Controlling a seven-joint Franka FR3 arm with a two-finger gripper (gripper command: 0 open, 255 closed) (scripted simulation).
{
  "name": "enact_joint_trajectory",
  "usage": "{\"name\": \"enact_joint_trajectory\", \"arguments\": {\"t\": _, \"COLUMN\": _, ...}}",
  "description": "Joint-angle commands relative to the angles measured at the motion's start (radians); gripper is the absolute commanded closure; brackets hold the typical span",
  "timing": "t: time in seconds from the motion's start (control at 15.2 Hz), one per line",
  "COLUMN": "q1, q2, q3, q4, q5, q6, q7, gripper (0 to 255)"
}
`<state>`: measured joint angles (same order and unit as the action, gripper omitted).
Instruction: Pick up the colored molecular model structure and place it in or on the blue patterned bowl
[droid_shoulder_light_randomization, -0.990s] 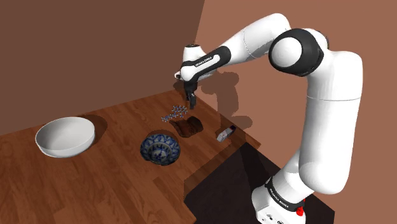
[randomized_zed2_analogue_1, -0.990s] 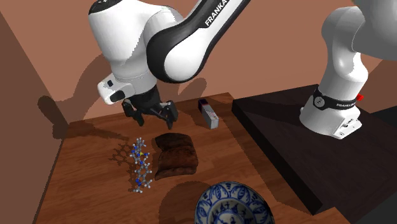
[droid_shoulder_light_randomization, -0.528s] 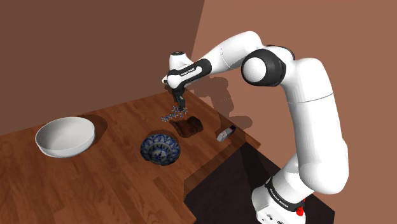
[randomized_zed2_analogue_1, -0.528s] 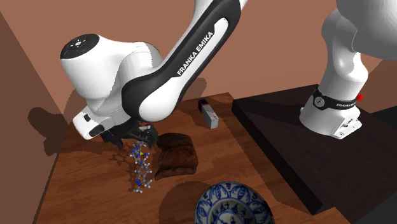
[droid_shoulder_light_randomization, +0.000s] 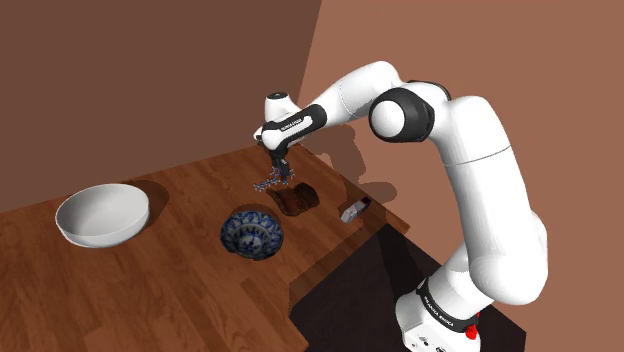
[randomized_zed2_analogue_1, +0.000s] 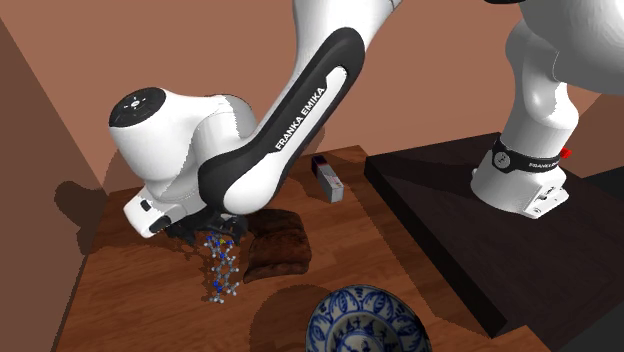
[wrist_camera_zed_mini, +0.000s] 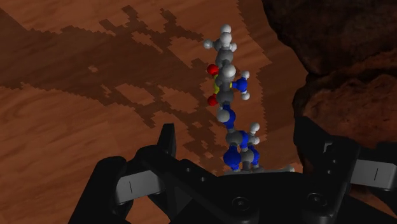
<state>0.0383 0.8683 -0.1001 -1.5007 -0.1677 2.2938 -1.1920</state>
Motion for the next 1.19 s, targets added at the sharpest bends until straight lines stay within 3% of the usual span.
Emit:
{"name": "enact_joint_trajectory", "arguments": {"t": 0.0, "q1": -0.001, "q2": 0.008, "q3": 0.0, "q4": 0.002, "q5": 0.0, "q6": 0.007, "q7": 0.0, "gripper": 0}}
{"name": "enact_joint_trajectory", "arguments": {"t": 0.4, "q1": -0.001, "q2": 0.008, "q3": 0.0, "q4": 0.002, "q5": 0.0, "q6": 0.006, "q7": 0.0, "gripper": 0}}
{"name": "enact_joint_trajectory", "arguments": {"t": 0.46, "q1": -0.001, "q2": 0.008, "q3": 0.0, "q4": 0.002, "q5": 0.0, "q6": 0.006, "q7": 0.0, "gripper": 255}}
{"name": "enact_joint_trajectory", "arguments": {"t": 1.12, "q1": -0.001, "q2": -0.002, "q3": 0.0, "q4": -0.002, "q5": 0.0, "q6": 0.0, "q7": -0.001, "gripper": 255}}
